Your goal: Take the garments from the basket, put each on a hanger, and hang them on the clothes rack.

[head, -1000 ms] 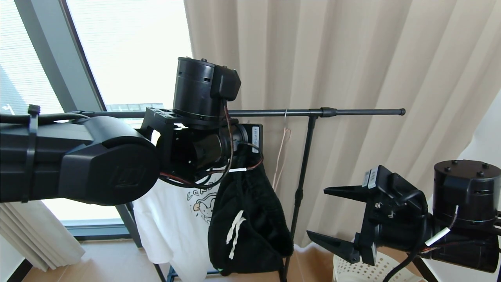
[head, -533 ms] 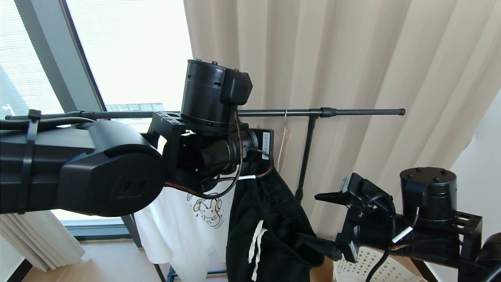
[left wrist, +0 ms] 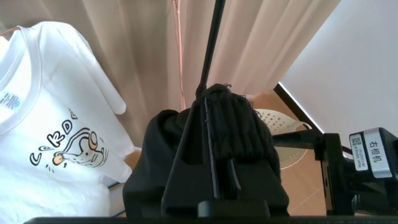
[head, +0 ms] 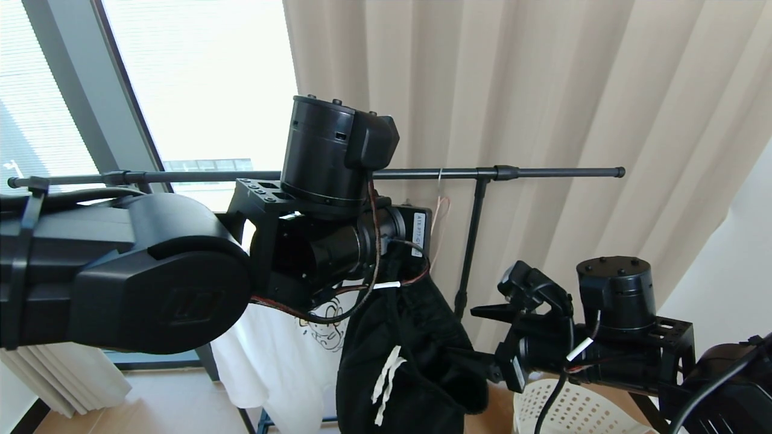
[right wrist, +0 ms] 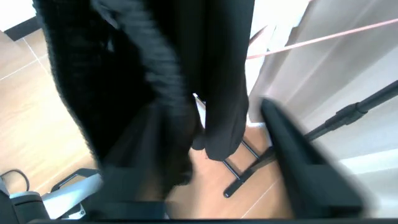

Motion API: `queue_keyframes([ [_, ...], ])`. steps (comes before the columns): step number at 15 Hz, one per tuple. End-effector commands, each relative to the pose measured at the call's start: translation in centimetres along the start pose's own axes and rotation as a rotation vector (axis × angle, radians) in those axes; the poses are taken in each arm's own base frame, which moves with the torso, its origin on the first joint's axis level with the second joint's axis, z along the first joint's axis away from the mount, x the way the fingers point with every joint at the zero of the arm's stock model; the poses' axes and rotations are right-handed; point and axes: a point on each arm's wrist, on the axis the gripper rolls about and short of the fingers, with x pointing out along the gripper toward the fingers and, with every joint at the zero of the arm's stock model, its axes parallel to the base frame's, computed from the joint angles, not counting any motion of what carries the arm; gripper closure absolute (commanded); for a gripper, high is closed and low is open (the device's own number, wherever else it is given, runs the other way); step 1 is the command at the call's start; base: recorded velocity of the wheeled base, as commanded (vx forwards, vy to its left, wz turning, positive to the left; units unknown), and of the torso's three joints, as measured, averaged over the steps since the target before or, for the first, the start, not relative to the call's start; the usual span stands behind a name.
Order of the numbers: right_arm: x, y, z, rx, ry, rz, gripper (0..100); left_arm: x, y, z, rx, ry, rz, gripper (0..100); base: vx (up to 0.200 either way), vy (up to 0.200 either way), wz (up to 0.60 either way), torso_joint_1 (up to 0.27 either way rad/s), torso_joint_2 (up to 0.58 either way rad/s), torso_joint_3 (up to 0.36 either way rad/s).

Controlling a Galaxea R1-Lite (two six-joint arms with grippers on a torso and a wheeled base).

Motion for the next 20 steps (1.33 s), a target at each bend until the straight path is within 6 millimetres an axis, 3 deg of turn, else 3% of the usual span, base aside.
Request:
queue_keyframes([
  [1,0.2,0.0,-0.1,0.001,0.004,0.001,100,0.0,0.0,-0.1,0.0,0.002,0.001,100,0.0,0.0,0.0,0.0,0.0,0.0],
  [6,-1.0,-2.8,0.4,0.014,-0.071,-0.112,100,0.1,0.4,-0.6,0.009,0.024,0.005,100,0.0,0.0,0.0,0.0,0.0,0.0],
  [10,-3.8,-5.5,1.2,-0.097,-0.111,-0.305,100,1.1,0.5,-3.7,0.04,0.136,-0.033,100,0.0,0.0,0.0,0.0,0.0,0.0],
  [12,-4.1,-6.1,1.6,-0.118,-0.099,-0.423,100,1.9,0.4,-5.5,0.06,0.195,-0.024,100,0.0,0.0,0.0,0.0,0.0,0.0],
  [15,-4.1,-6.2,1.8,-0.117,-0.096,-0.469,100,2.5,0.3,-6.3,0.069,0.221,-0.022,100,0.0,0.0,0.0,0.0,0.0,0.0],
  [16,-4.1,-6.1,1.8,-0.122,-0.097,-0.47,100,2.5,0.1,-6.3,0.07,0.22,-0.026,0,0.0,0.0,0.0,0.0,0.0,0.0],
  [20,-4.6,-6.3,2.6,-0.139,-0.119,-0.513,100,2.1,0.2,-7.5,0.086,0.258,-0.026,0,0.0,0.0,0.0,0.0,0.0,0.0],
])
